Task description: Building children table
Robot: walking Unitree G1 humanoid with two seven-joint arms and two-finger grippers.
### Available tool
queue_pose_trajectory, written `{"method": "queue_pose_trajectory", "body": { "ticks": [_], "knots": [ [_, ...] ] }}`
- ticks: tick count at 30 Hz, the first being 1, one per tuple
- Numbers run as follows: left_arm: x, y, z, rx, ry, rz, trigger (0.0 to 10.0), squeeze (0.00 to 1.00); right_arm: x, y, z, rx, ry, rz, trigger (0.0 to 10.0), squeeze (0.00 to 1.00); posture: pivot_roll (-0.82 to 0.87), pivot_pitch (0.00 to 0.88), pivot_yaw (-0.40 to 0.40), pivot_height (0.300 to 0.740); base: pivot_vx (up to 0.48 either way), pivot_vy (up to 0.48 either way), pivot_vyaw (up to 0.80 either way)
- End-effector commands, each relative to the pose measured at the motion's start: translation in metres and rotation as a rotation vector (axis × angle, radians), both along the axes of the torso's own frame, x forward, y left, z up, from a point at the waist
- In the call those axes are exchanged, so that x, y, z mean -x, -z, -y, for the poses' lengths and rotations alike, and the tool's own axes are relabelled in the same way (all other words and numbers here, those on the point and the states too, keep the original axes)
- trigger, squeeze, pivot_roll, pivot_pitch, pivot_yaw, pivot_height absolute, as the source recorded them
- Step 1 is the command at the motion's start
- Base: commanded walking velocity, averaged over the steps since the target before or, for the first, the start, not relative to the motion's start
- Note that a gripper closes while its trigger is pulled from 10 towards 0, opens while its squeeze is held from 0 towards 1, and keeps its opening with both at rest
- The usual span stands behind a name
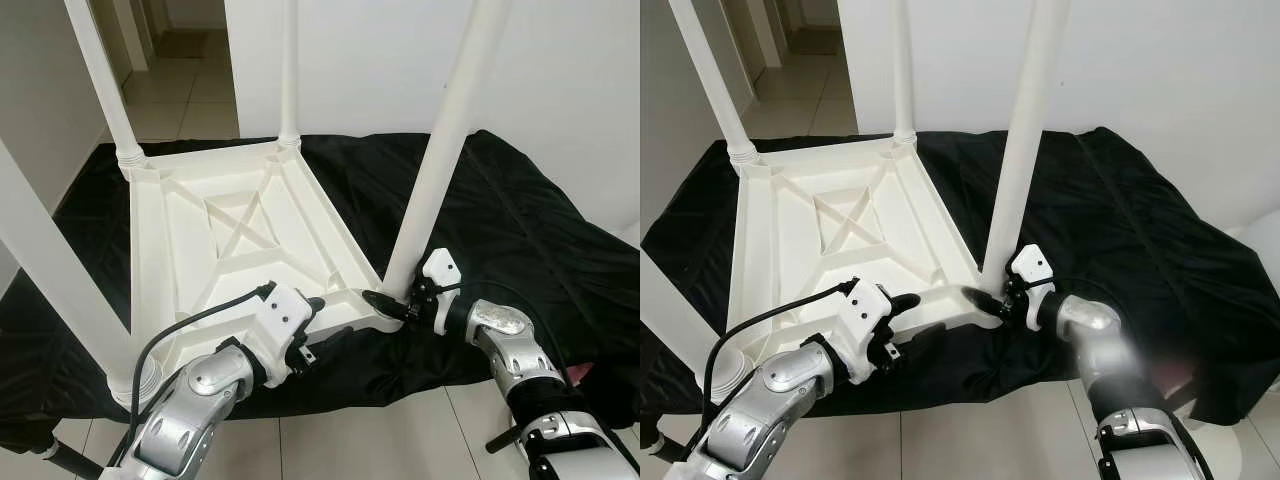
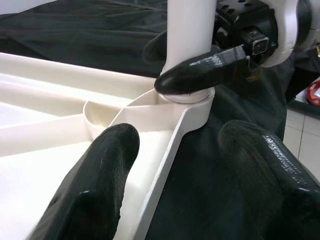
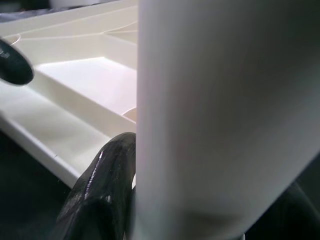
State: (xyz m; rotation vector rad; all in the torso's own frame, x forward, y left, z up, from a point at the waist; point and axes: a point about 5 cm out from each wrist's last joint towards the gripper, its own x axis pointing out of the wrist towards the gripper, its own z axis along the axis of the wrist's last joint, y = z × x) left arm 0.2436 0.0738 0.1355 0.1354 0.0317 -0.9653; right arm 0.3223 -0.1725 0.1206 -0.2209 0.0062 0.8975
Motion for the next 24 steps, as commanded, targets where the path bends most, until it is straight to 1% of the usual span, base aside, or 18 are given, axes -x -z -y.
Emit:
{"method": "queue_pose_trajectory", "body": {
  "ticks": [1,3,4,6,8,9,10,12,13,14,16,18,21,22,23,24],
  "knots": [
    [-0.003,0.002,-0.003,-0.016,-0.046,0.013,10.0,0.0,0.005,0.013,-0.002,-0.018,0.03,-0.058,10.0,0.0,0.01,0.0,0.002,0.74,0.0,0.0,0.0],
    [-0.004,0.002,-0.004,-0.021,-0.058,0.016,10.0,0.0,0.008,0.013,-0.002,-0.048,0.077,-0.044,10.0,0.0,0.0,0.002,0.006,0.74,0.0,0.0,0.0],
    [-0.004,0.002,-0.004,-0.021,-0.058,0.016,10.0,0.0,0.008,0.013,-0.002,-0.048,0.077,-0.044,10.0,0.0,0.0,0.002,0.006,0.74,0.0,0.0,0.0],
    [-0.006,0.002,-0.004,-0.02,-0.073,0.012,10.0,0.0,0.011,0.013,-0.006,-0.07,0.149,-0.015,10.0,0.0,0.0,0.006,0.011,0.74,0.0,0.0,0.0],
    [-0.006,0.002,-0.004,-0.02,-0.075,0.012,10.0,0.0,0.013,0.013,-0.007,-0.08,0.17,-0.013,10.0,0.0,0.0,0.006,0.011,0.74,0.0,0.0,0.0],
    [-0.006,0.003,-0.004,-0.025,-0.078,0.01,10.0,0.0,0.014,0.015,-0.011,-0.087,0.236,-0.012,10.0,0.0,-0.01,0.009,0.017,0.74,0.0,0.0,0.0],
    [-0.006,0.003,-0.004,-0.025,-0.078,0.01,10.0,0.0,0.014,0.015,-0.011,-0.087,0.236,-0.012,10.0,0.0,-0.01,0.009,0.017,0.74,0.0,0.0,0.0],
    [-0.006,0.005,-0.004,-0.036,-0.079,0.01,10.0,0.0,0.017,0.017,-0.016,-0.074,0.323,-0.005,10.0,0.0,-0.01,0.009,0.017,0.74,0.0,0.0,0.0],
    [-0.006,0.005,-0.004,-0.036,-0.079,0.01,10.0,0.0,0.017,0.017,-0.016,-0.074,0.323,-0.005,10.0,0.0,-0.01,0.009,0.017,0.74,0.0,0.0,0.0],
    [-0.006,0.005,-0.003,-0.037,-0.079,0.009,10.0,0.0,0.02,0.018,-0.019,-0.076,0.363,-0.001,10.0,0.0,-0.02,0.013,0.023,0.74,0.0,0.0,0.0],
    [-0.008,0.005,-0.003,-0.041,-0.092,0.023,10.0,0.0,0.023,0.018,-0.024,-0.111,0.429,0.0,10.0,0.0,-0.02,0.015,0.023,0.74,0.0,0.0,0.0],
    [-0.013,0.004,-0.003,-0.033,-0.127,0.019,10.0,0.0,0.026,0.018,-0.032,-0.16,0.538,-0.017,10.0,0.0,-0.02,0.017,0.024,0.74,0.0,0.0,0.0],
    [-0.013,0.004,-0.003,-0.033,-0.127,0.019,10.0,0.0,0.026,0.018,-0.032,-0.16,0.538,-0.017,10.0,0.0,-0.02,0.017,0.024,0.74,0.0,0.0,0.0],
    [-0.015,0.003,-0.003,-0.026,-0.139,0.017,10.0,0.0,0.028,0.018,-0.035,-0.175,0.576,-0.025,10.0,0.0,-0.02,0.02,0.022,0.74,0.0,0.0,0.0],
    [-0.015,0.003,-0.003,-0.026,-0.139,0.017,10.0,0.0,0.028,0.018,-0.035,-0.175,0.576,-0.025,10.0,0.0,-0.02,0.02,0.022,0.74,0.0,0.0,0.0],
    [-0.018,0.002,-0.003,-0.013,-0.16,0.015,10.0,0.0,0.029,0.02,-0.043,-0.216,0.652,-0.037,10.0,0.0,-0.02,0.023,0.024,0.74,0.0,0.0,0.0]
  ]
}}
